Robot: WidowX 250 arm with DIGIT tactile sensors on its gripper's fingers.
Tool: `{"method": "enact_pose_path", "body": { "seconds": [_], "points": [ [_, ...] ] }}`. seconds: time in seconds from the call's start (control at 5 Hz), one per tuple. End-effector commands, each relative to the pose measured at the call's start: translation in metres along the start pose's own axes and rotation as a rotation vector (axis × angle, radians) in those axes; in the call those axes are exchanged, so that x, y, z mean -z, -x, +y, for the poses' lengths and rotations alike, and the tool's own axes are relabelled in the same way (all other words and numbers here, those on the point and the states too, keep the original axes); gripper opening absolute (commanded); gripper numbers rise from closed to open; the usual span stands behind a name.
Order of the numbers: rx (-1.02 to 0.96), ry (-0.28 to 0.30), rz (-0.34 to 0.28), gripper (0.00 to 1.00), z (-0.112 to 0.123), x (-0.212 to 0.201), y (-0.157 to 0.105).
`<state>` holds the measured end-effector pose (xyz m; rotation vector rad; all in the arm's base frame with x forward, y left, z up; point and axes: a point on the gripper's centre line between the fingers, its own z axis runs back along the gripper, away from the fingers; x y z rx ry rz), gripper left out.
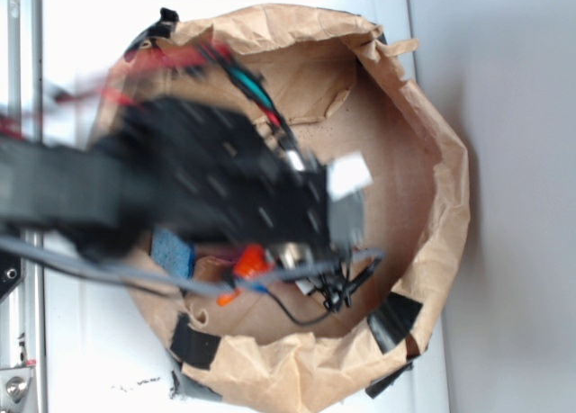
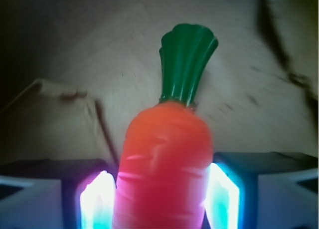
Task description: Grab the carrot.
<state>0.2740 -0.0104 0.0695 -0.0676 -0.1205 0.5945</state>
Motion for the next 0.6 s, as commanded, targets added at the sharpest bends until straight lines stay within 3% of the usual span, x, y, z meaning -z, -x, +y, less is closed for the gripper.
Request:
{"method": "enact_pose_path", "body": {
  "seconds": [0.0,0.4],
  "points": [
    [0.023,0.160,0.037,0.00,0.012,-0.080,-0.022],
    [0.094,0.109,-0.021,0.00,0.019,-0.111,-0.021]
  ]
}}
